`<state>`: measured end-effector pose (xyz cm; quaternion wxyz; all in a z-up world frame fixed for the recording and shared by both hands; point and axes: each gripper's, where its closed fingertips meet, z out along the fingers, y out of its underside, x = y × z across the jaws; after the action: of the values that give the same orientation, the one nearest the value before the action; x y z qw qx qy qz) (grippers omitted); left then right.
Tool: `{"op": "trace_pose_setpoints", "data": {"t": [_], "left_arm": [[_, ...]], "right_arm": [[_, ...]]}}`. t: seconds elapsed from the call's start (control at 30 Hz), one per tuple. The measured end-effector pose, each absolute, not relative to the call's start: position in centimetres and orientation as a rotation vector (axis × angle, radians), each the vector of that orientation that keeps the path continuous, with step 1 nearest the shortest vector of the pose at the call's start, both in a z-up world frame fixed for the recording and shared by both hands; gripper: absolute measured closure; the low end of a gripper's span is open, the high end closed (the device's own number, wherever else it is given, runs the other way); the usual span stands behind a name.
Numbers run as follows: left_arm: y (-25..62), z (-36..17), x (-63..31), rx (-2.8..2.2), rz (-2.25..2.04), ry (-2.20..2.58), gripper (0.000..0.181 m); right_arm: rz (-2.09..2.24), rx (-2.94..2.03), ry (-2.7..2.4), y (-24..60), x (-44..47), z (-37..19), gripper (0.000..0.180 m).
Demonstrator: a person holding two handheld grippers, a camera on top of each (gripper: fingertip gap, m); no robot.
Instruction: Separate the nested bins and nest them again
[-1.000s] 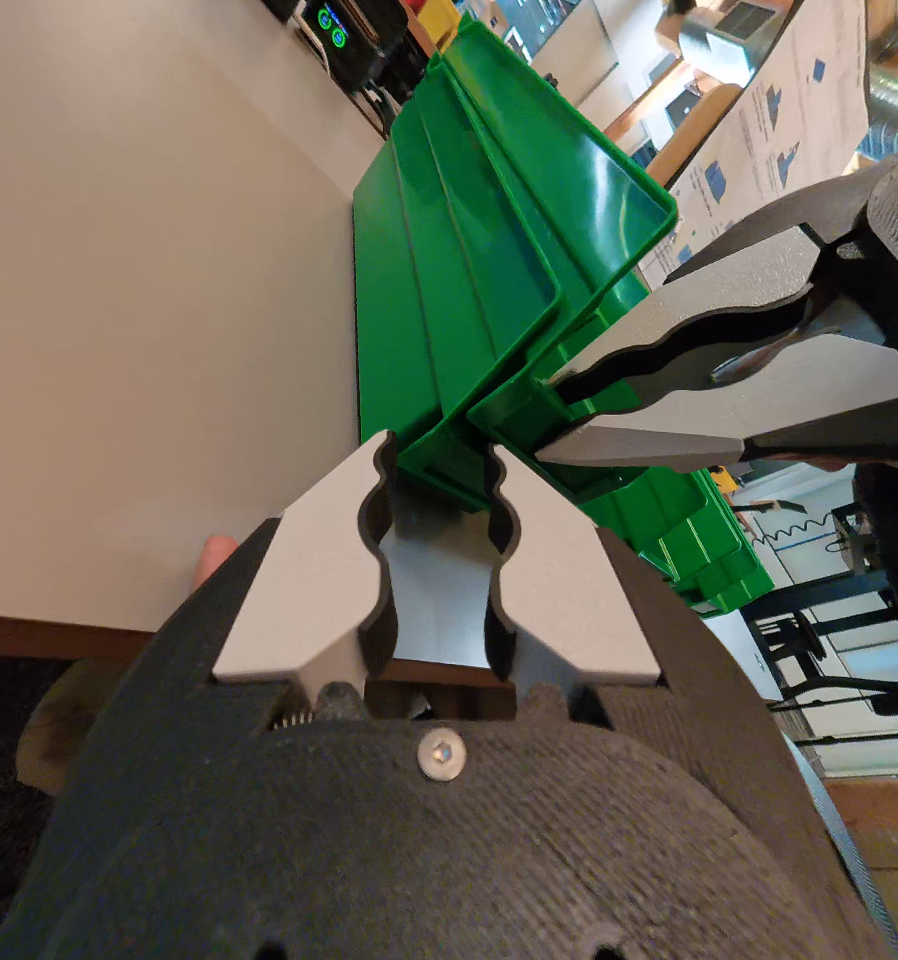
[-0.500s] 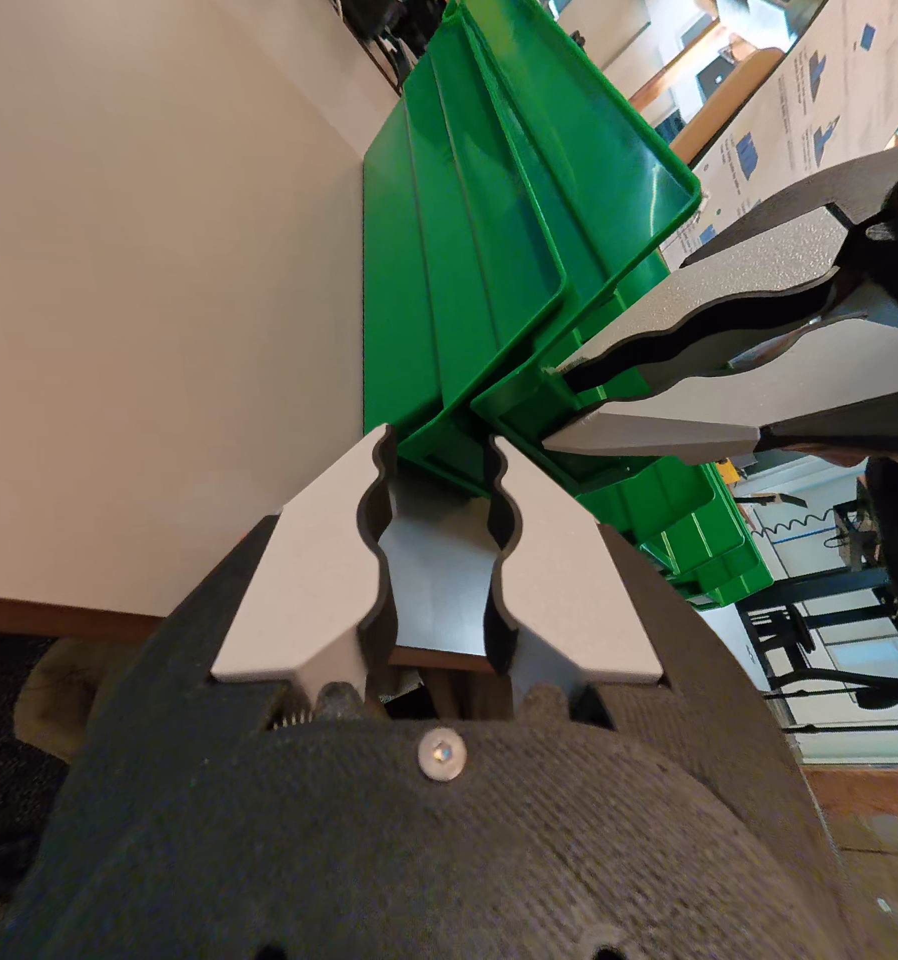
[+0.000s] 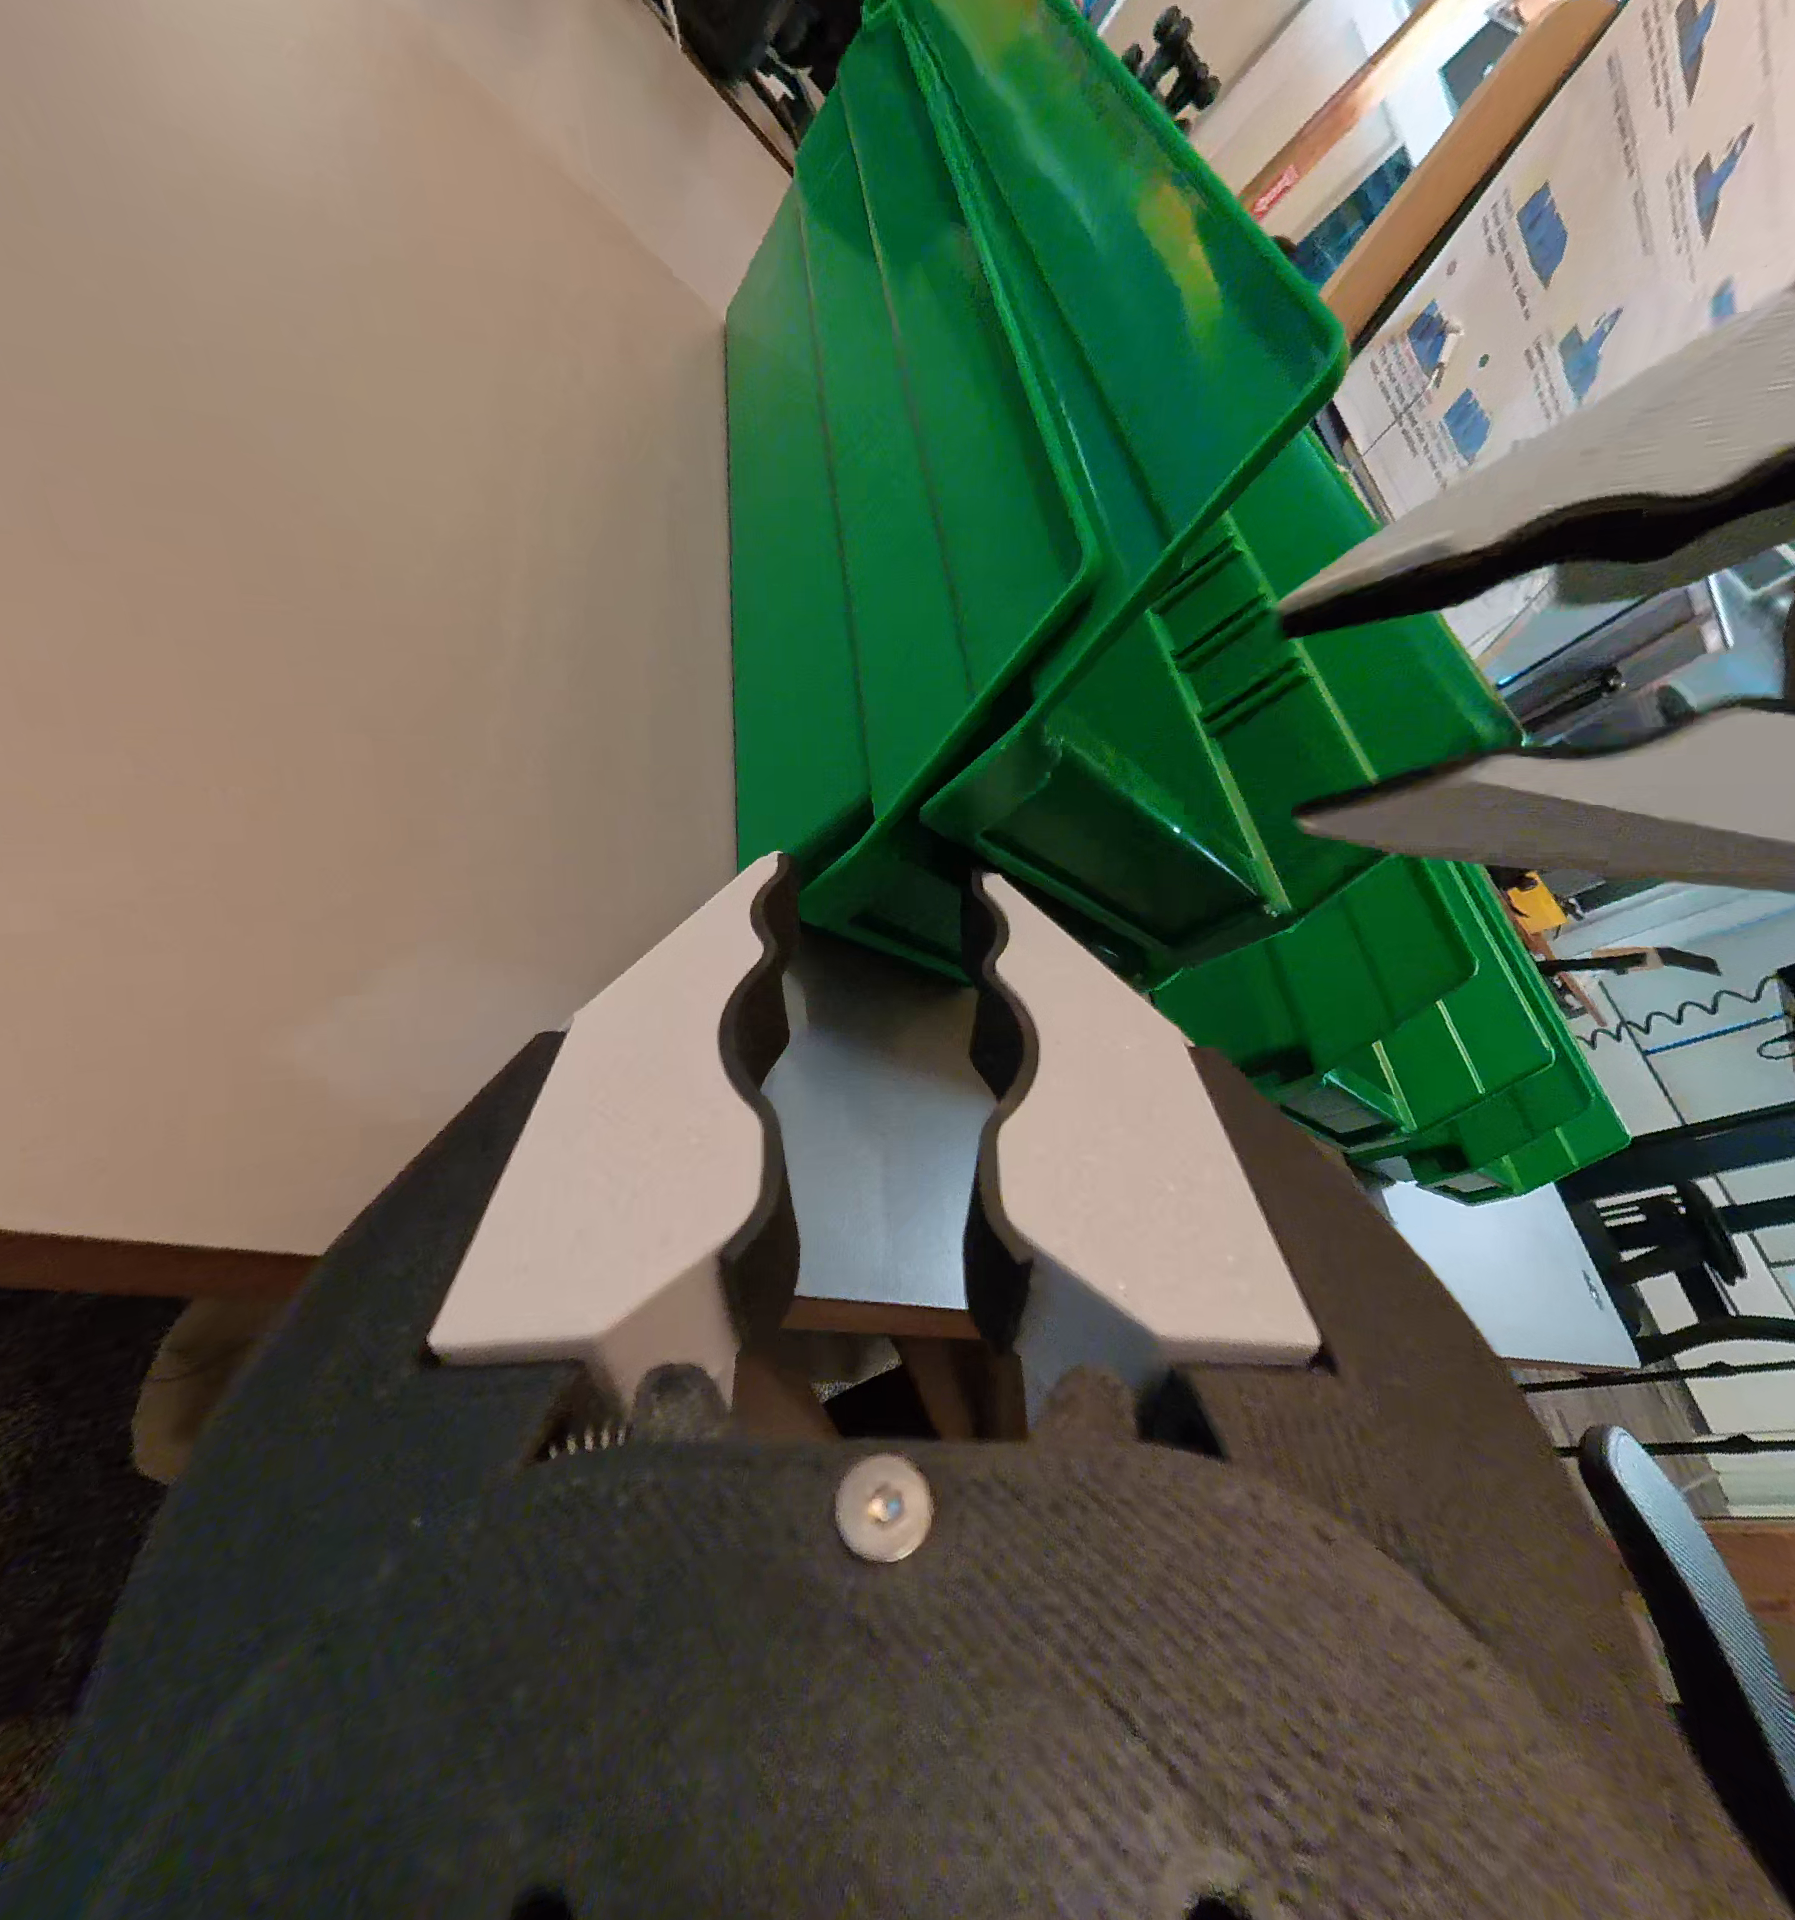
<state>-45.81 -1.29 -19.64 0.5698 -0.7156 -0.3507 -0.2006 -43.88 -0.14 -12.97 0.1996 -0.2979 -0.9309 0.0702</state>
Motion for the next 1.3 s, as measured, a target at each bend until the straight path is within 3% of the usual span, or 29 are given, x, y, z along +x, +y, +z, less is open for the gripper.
{"op": "trace_pose_setpoints", "data": {"t": [0.03,0.1,0.2,0.27,0.3,0.37,0.67,0.7,0.93,1.3], "left_arm": [[-1.3,-19.6,-45.8,-1.680,-0.470,-0.821,0.149],[-1.3,-19.6,-45.8,-1.687,-0.464,-0.814,0.149],[-1.2,-19.5,-45.8,-1.707,-0.435,-0.792,0.150],[-1.2,-19.5,-45.8,-1.714,-0.422,-0.784,0.151],[-1.1,-19.5,-45.7,-1.719,-0.416,-0.780,0.151],[-1.1,-19.5,-45.7,-1.732,-0.395,-0.766,0.151],[-1.4,-19.3,-46.4,-1.738,-0.319,-0.768,0.155],[-1.8,-19.9,-46.8,-1.761,-0.286,-0.807,0.169],[-2.2,-18.2,-47.8,-1.677,-0.239,-0.770,0.169],[-1.8,-19.3,-46.6,-1.633,-0.525,-0.838,0.168]], "right_arm": [[0.154,-0.709,-2.612,0.0,-43.3,-12.5,0.145],[0.015,-0.429,-2.597,0.7,-42.1,-12.1,0.132],[-0.227,-0.035,-2.516,2.3,-40.6,-12.2,0.135],[-0.370,0.145,-2.441,3.3,-40.4,-12.3,0.147],[-0.430,0.201,-2.398,3.8,-40.6,-12.3,0.162],[-0.499,0.285,-2.361,4.3,-40.8,-12.3,0.170],[-0.227,0.059,-2.403,3.4,-41.6,-11.4,0.171],[-0.191,0.033,-2.396,3.3,-41.8,-11.1,0.171],[-0.042,-0.098,-2.418,3.2,-41.9,-10.5,0.171],[-0.056,-0.134,-2.346,3.8,-40.7,-11.7,0.169]]}}
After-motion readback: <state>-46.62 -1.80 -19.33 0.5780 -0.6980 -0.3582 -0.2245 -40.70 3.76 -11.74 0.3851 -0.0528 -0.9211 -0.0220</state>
